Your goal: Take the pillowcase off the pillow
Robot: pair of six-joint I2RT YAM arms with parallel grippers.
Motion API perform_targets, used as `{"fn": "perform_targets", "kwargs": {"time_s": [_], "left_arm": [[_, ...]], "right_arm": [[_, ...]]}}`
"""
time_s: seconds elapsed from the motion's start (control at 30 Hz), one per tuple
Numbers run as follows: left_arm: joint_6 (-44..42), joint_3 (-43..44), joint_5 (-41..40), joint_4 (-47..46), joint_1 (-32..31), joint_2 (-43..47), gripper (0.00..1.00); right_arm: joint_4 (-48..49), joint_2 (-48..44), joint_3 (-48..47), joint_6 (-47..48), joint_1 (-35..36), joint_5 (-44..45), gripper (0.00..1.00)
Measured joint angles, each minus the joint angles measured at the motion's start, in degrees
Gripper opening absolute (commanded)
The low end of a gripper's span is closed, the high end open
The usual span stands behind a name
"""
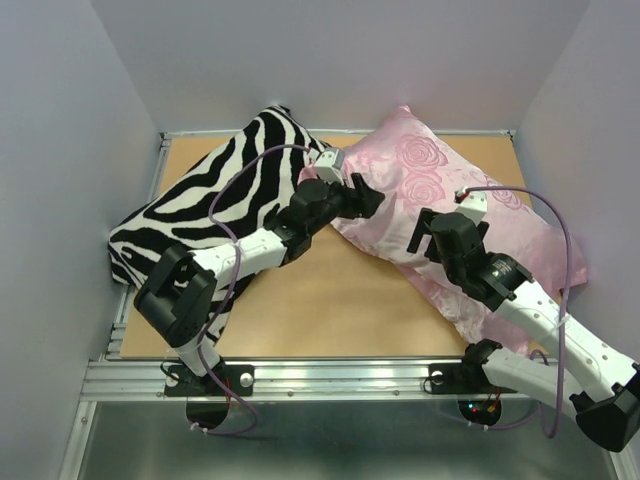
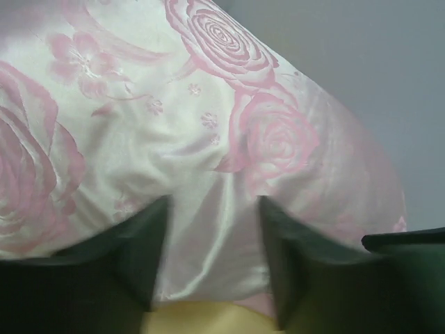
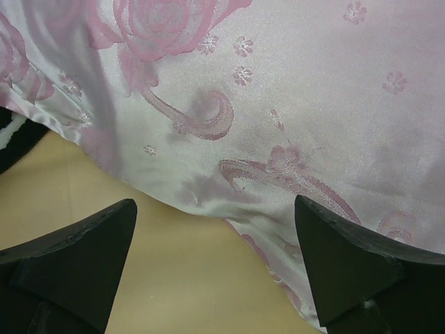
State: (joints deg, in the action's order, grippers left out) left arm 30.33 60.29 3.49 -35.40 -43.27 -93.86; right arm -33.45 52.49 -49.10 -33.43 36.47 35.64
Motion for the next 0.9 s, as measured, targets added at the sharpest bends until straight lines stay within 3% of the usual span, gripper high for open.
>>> {"fn": "perform_targets", "kwargs": {"time_s": [0.3,0.53,0.7,0.9], "left_arm": [[7.56,-7.65,-1.07,-0.59,-7.39,-2.36,0.99],[15.93,-13.46,-5.11,-8.85,-8.48,-6.64,0.99],[18.53,-12.59,-6.23,-18.18,-8.26,-11.41,0.99],[20.2,-8.96,-6.36,-22.32,-7.87,-17.81,0.99]], "right_arm": [[-1.42,-0.52,-0.9,0.0,0.0,0.9,1.0],[-2.36,-1.53,-0.9,-0.04,0.0,0.87,1.0],[-2.51,-1.81,-0.9,-0.37,0.0,0.85,1.0],[-2.58,-1.88,-0.9,-0.48,0.0,0.83,1.0]]}}
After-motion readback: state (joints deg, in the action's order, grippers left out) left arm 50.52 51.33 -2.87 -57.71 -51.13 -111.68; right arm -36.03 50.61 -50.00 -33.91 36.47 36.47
